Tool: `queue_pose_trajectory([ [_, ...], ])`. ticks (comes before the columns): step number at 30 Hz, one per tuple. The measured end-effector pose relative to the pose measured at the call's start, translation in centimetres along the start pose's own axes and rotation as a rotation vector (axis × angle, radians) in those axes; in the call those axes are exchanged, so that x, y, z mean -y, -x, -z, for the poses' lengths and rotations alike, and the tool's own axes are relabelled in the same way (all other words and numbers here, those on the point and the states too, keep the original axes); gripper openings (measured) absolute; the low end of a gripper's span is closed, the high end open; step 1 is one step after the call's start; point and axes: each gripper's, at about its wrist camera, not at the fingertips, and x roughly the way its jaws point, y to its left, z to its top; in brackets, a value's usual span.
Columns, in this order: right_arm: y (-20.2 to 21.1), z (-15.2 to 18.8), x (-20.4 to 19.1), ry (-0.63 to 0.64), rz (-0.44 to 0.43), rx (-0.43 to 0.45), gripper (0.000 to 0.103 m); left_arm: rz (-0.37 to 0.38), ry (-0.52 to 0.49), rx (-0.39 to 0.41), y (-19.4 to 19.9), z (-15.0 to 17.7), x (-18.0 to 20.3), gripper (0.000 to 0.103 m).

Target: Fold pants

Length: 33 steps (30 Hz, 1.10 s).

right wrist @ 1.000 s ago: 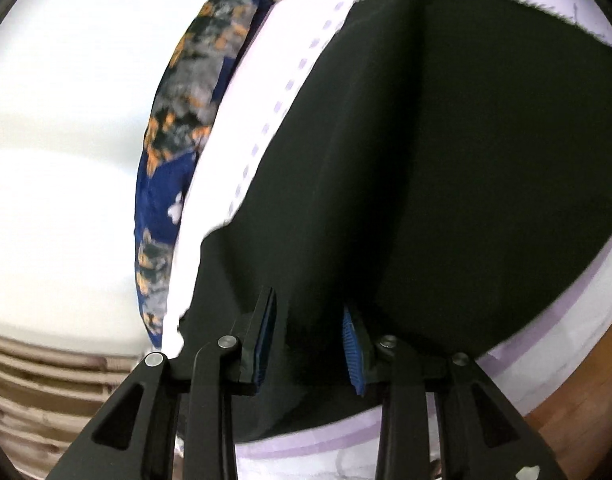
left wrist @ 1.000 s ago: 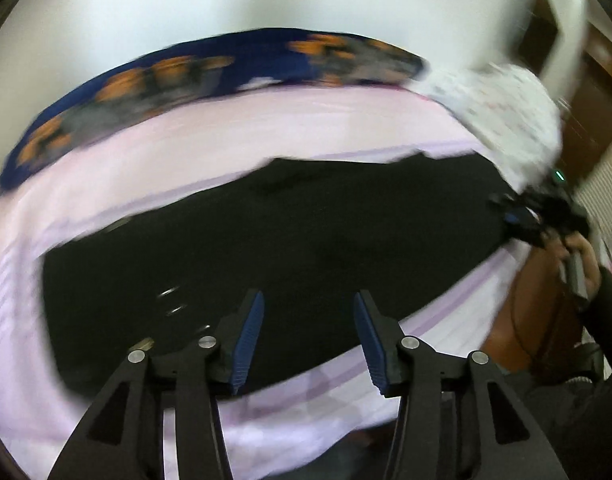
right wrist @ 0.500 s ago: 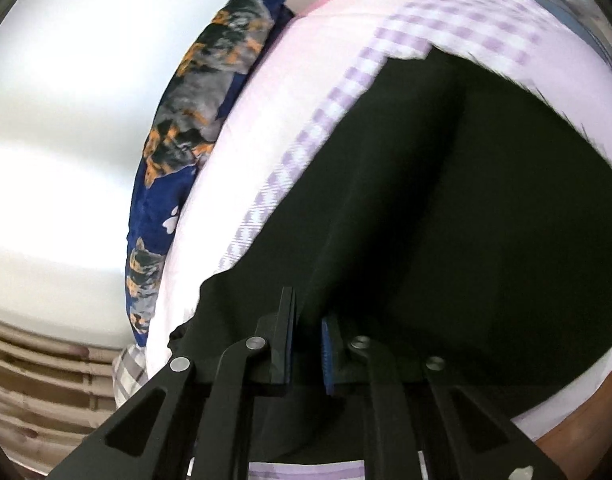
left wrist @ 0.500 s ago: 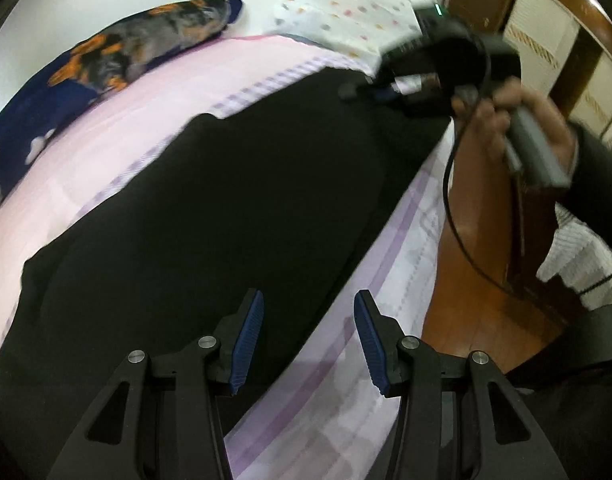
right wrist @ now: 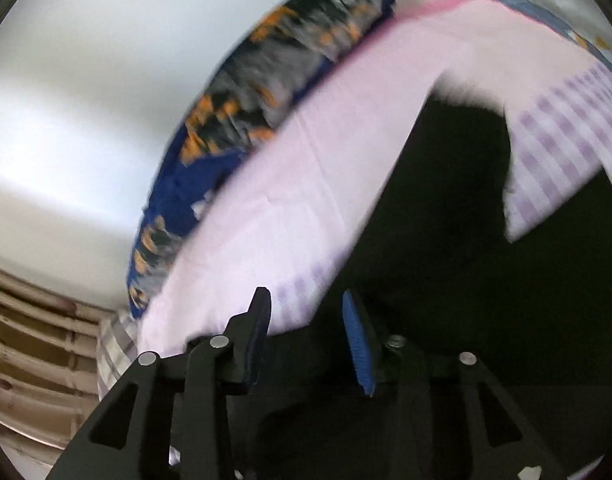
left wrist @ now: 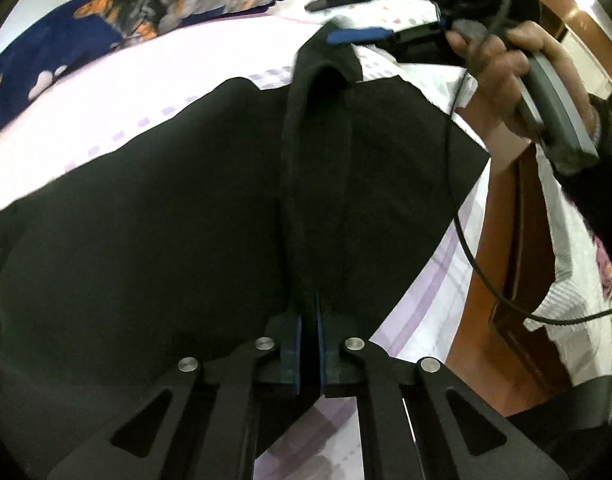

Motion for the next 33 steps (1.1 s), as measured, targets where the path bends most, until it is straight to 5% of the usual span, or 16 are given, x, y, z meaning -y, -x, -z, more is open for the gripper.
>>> queue_pose_trajectory([
  [5,1.7,-1.2,1.2,-0.026,0.017,0.076,0.037,-0.001,-0.006,0.025,0.0,0.2,0.2,0.006],
  [14,2.3,-1.0,7.3,-0.166,0.073,0.077,0.034,0.051,0.041,0.052,0.2,0.7,-0.6,0.006],
  [25,-1.2,-1.6,6.1,-0.136,0.124,0.027,0.029,0.079,0.067,0.063,0.2,0.8,-1.1,0.006],
  [33,-2.4,-3.6,7.0,-0.166,0.157,0.094,0.026,0.086,0.077,0.065,0.2,0.8,-1.3,0.006],
])
